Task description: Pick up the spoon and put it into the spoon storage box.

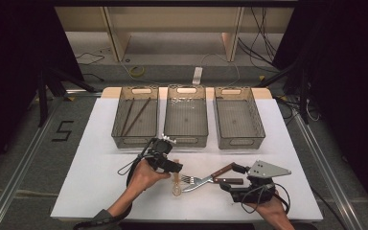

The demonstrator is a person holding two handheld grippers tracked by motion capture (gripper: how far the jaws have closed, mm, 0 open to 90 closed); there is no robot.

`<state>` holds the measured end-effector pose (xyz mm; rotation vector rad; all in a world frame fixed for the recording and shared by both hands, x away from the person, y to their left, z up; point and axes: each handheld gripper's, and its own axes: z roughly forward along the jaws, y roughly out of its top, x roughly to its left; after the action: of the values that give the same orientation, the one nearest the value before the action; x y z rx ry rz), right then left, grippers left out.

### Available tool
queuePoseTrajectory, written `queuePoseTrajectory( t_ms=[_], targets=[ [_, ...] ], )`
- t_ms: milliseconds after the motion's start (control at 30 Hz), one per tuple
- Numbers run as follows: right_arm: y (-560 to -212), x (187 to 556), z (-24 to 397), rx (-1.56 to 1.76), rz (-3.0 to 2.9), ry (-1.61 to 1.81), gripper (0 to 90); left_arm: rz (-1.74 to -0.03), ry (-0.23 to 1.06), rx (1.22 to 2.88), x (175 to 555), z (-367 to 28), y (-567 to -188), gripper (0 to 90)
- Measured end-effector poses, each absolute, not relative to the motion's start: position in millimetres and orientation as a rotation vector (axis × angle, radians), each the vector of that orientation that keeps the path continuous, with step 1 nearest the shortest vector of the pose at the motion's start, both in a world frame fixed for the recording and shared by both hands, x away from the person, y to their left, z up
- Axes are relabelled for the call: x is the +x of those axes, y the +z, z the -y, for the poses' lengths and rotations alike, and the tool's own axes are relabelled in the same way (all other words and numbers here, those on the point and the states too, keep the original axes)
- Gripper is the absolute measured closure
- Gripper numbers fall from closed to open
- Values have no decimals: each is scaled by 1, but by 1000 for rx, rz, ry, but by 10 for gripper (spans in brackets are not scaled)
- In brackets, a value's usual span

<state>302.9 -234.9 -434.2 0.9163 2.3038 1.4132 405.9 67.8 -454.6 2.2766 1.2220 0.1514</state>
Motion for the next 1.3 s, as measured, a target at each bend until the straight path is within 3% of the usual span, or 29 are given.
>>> queuePoseTrajectory(
  t_ms=[533, 867, 1300],
  targets=[
    [-434, 302, 234, 912, -2308, 1420, 259, -1188, 153, 2359, 406, -52, -470, 393],
    [-434, 302, 234, 911, -2307, 1421, 259, -1128, 250, 2414, 401, -48, -471, 467],
    [-434, 302, 233, 912, -2307, 1419, 260, -1092, 249, 2413, 403, -54, -471, 671]
  ],
)
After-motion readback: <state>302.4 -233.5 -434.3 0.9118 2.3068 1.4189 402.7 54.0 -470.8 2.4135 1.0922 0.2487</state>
